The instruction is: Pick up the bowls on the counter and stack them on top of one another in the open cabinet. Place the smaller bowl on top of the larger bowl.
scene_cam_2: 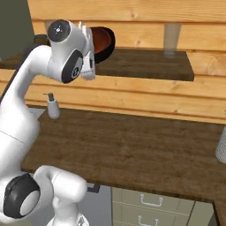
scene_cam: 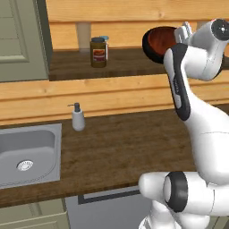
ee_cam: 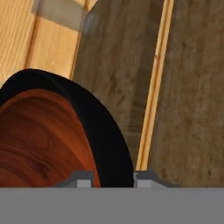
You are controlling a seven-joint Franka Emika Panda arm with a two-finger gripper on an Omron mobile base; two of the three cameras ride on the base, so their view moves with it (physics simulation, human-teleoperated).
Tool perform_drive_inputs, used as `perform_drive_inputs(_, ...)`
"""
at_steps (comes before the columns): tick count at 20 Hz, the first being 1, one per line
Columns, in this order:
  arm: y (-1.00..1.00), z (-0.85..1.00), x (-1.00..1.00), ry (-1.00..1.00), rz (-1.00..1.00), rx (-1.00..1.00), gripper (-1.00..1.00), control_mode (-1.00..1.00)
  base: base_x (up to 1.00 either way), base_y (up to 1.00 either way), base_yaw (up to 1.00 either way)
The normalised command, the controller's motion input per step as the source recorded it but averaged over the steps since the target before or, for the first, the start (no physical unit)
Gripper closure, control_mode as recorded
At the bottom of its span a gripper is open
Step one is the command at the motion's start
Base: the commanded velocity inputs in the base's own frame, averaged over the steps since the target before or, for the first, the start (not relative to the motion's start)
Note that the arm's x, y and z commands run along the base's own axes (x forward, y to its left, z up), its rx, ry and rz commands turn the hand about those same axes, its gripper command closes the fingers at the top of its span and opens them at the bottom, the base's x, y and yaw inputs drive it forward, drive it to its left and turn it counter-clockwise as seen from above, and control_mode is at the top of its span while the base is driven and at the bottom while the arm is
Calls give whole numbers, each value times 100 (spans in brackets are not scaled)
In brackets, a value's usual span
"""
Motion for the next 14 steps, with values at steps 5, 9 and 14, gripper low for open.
perform_drive_inputs(5, 9, -9, 100, 19, -10, 0, 100, -100, 0, 0, 0)
perform_drive_inputs(9, 20, -52, 100, 0, -11, 0, -100, -100, 0, 0, 0)
perform_drive_inputs(14, 5, -45, 74, -13, -3, 0, -100, -100, 0, 0, 0)
